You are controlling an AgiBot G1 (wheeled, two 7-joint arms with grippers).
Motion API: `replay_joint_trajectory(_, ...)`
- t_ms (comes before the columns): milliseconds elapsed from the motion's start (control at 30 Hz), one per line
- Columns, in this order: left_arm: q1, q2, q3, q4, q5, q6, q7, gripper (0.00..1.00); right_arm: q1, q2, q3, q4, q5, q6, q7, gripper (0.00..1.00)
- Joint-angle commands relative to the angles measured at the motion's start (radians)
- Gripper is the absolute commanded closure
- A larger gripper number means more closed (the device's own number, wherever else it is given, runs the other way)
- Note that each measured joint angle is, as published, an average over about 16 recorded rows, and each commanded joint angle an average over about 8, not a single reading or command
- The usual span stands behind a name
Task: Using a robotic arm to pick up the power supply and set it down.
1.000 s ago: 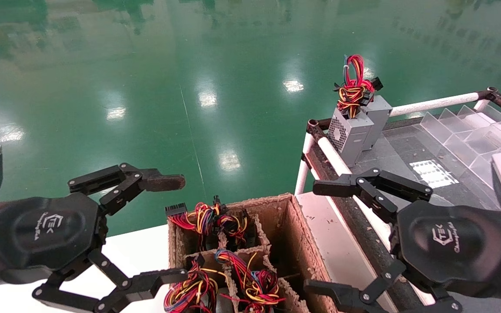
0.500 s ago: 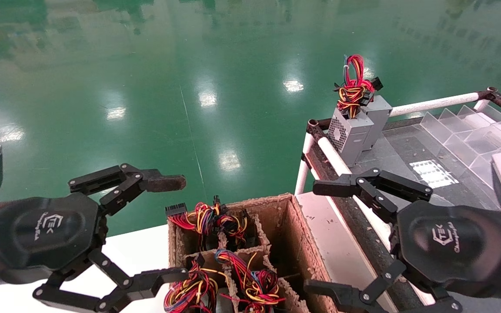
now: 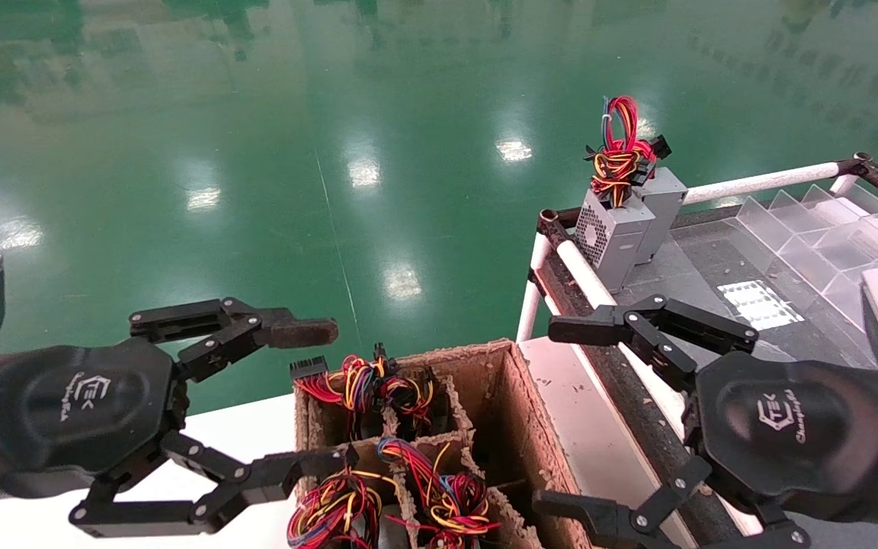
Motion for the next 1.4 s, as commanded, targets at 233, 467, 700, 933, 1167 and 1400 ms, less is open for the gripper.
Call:
replay_joint_trajectory(233,0.0,0.0,0.0,0.0,0.0,0.0,0.0,1.0,0.0,0.0,0.0,0.0,0.0,0.0,0.0,0.0)
replay_joint_trajectory(467,0.0,0.0,0.0,0.0,0.0,0.0,0.0,1.0,0.0,0.0,0.0,0.0,0.0,0.0,0.0,0.0)
replay_joint_trajectory(700,0.0,0.0,0.0,0.0,0.0,0.0,0.0,1.0,0.0,0.0,0.0,0.0,0.0,0.0,0.0,0.0)
replay_joint_trajectory(933,0.0,0.0,0.0,0.0,0.0,0.0,0.0,0.58,0.0,0.0,0.0,0.0,0.0,0.0,0.0,0.0)
replay_joint_trajectory(1167,0.0,0.0,0.0,0.0,0.0,0.0,0.0,0.0,0.0,0.0,0.0,0.0,0.0,0.0,0.0,0.0)
replay_joint_trajectory(1400,0.0,0.0,0.0,0.0,0.0,0.0,0.0,0.0,-0.004,0.0,-0.009,-0.01,-0.02,0.009,0.003,0.0)
